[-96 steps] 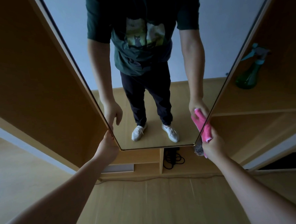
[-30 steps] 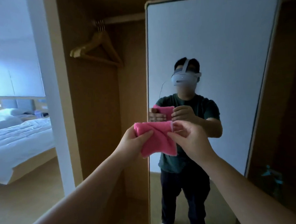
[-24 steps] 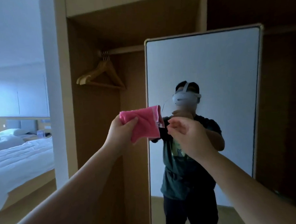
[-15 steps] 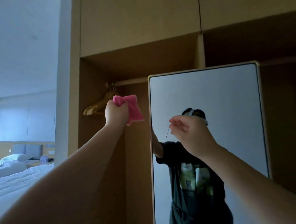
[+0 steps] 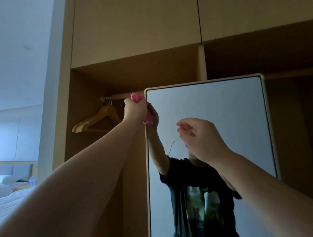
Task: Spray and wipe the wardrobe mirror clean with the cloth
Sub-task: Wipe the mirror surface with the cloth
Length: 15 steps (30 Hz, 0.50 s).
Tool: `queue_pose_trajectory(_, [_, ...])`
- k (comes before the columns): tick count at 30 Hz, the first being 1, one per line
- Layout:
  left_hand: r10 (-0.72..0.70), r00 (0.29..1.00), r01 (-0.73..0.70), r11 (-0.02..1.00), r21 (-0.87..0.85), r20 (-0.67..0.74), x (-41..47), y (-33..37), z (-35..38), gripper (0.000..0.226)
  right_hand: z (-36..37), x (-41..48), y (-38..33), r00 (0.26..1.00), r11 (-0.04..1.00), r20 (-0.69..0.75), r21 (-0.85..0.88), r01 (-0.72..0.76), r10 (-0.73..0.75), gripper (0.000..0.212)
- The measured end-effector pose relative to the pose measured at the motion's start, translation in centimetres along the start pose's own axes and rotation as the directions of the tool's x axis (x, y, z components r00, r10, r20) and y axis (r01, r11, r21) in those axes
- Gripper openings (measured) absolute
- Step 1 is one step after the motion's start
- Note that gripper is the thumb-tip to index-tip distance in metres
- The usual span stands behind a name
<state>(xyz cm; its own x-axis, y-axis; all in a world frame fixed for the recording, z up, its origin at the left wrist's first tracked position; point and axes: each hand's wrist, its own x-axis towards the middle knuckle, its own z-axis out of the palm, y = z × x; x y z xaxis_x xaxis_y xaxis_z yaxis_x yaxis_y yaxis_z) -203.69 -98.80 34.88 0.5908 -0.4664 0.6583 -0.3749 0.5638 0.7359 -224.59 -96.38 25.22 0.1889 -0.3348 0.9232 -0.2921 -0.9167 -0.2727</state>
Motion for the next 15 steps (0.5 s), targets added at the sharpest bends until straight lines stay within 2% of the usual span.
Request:
queue_pose_trajectory(3, [0.030,0.999,-0.029,0.999,0.032,-0.033,-0.4,-0.2,2.0,0.013,-1.4,0.0,1.1,0.999,0.997,-0.045,-0.076,0.019,-0.023,0.025])
queue_pose_trajectory(7, [0.146,0.987,-0.144,0.989,0.027,-0.070,-1.3,-0.7,3.6,0.027,-3.4,-0.1,2.9,0.990,0.981,-0.115,-0.187,0.059,-0.082,0.033])
queue_pose_trajectory(11, [0.139,0.990,-0.134,0.984,0.122,-0.034,-1.9,-1.1,3.0,0.010,-5.8,-0.3,5.1,0.957,0.898,-0.206,-0.428,0.099,-0.203,0.036])
queue_pose_trajectory(15, [0.157,0.985,-0.165,0.978,0.127,0.071,-2.6,-1.4,2.5,0.015,-8.6,-0.7,7.3,0.943,0.807,-0.252,-0.589,0.027,-0.216,0.043])
